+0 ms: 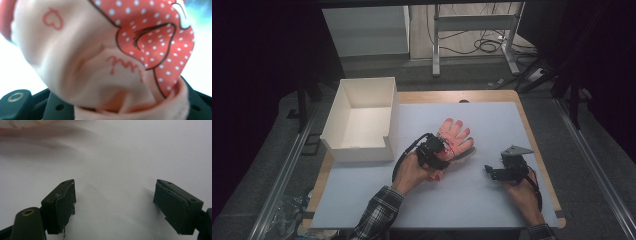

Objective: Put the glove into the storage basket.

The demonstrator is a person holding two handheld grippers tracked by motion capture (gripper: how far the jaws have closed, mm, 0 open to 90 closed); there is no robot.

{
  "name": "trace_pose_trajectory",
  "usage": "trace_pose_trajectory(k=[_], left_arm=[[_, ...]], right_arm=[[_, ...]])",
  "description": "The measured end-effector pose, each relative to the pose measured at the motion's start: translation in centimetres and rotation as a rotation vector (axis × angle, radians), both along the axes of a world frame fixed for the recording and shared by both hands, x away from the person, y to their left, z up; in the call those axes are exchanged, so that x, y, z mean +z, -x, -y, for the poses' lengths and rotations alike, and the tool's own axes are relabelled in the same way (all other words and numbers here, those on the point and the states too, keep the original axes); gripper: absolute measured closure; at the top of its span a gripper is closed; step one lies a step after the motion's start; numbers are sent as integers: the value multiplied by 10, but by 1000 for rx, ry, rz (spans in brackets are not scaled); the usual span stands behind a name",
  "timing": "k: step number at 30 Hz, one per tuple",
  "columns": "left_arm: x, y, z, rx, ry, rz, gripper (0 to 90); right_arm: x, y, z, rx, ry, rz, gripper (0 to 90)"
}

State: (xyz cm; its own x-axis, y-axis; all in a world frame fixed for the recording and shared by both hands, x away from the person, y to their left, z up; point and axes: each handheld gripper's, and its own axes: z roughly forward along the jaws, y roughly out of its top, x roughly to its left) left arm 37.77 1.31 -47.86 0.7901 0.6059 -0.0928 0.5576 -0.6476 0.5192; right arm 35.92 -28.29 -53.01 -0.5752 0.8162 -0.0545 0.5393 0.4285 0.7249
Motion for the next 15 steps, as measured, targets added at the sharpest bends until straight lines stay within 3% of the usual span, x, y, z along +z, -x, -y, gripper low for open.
trace_pose_trajectory(k=[9,15], left_arm=[[30,-5,-7,27,-12,31,508],[52,-12,-18,72,4,37,505]], right_arm=[[0,0,0,-2,-2,-2,182],[0,0,0,-1,-1,-2,182]])
